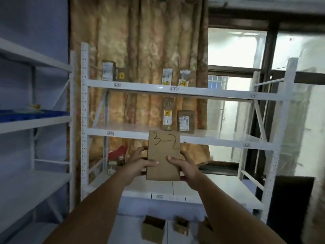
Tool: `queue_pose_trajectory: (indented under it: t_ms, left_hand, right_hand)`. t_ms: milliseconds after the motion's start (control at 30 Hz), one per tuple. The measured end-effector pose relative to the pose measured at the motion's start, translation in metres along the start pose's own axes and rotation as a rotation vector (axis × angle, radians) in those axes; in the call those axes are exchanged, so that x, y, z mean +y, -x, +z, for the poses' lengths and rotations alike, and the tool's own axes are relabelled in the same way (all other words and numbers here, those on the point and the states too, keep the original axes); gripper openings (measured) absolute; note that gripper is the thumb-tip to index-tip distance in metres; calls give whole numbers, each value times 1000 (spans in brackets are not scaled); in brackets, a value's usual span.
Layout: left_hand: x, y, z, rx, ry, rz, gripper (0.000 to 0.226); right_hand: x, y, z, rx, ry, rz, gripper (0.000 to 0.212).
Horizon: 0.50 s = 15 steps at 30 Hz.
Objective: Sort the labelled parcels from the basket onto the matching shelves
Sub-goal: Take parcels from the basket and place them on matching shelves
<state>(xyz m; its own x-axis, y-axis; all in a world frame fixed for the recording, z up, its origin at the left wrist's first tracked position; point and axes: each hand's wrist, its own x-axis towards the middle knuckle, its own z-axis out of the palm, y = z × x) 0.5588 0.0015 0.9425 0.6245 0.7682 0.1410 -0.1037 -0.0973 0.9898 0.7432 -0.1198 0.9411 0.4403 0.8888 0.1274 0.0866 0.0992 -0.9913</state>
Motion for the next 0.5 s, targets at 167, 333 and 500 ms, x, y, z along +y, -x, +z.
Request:
queue_pose_trajectory:
  t_ms: [167, 333, 500]
  left_hand:
    - [25, 1, 30, -25, -1, 40, 92]
    - [46, 2, 32, -12, -60, 103, 74]
    - [52, -1, 21, 26, -47, 133, 69]
  right_hand:
    - [-24, 14, -30, -10, -21, -59, 82]
    - [-38, 13, -31, -2, -80, -103, 79]
    - [-53, 4, -22, -50, -70, -117, 72]
